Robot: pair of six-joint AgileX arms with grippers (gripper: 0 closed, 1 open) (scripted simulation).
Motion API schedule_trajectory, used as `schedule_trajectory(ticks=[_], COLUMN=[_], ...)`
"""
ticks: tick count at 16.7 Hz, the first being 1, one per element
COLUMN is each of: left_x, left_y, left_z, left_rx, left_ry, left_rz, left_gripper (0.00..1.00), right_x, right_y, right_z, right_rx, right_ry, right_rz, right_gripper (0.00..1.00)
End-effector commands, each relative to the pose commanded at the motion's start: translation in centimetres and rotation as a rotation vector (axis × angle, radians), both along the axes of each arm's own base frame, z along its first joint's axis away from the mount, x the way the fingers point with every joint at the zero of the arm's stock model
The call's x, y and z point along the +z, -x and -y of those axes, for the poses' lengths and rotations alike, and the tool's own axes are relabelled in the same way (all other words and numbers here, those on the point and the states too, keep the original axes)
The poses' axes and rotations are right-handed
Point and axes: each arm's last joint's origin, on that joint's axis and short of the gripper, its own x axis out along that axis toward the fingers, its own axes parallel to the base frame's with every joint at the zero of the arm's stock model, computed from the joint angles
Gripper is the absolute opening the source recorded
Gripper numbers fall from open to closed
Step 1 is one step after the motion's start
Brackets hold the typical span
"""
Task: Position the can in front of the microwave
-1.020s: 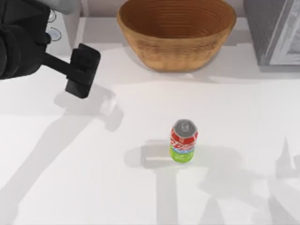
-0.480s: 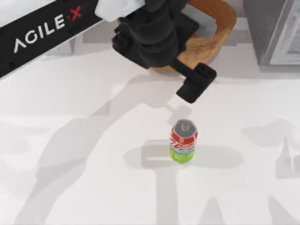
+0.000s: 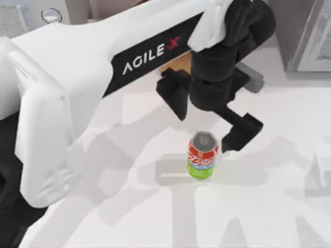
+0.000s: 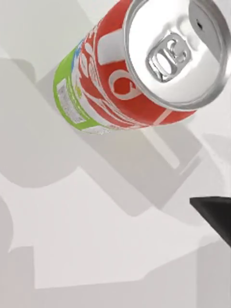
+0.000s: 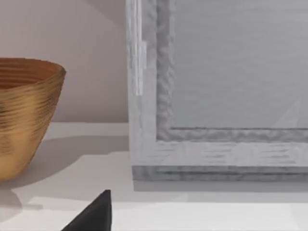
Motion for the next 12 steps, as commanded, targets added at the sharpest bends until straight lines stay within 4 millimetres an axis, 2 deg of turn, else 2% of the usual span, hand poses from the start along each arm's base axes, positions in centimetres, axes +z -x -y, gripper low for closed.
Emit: schedule_trajectory(ticks=[7, 9, 12], left_x=[-0.3, -1.2, -3.7], left_y=[-0.1, -0.1, -0.1], left_z=[0.0, 0.1, 0.2], left_rx=[0.003, -0.001, 0.000], left_ry=[-0.006, -0.005, -0.005], left_rz=[-0.006, -0.007, -0.006], left_gripper=[1.00, 1.00, 1.00], right_x=[0.0, 0.0, 0.0], right_y=[0.0, 0.0, 0.0], right_z=[0.0, 0.0, 0.0], right_rx=[0.000, 0.000, 0.000], right_ry=[0.000, 0.000, 0.000], right_rz=[0.000, 0.000, 0.000], right_gripper=[1.00, 1.00, 1.00])
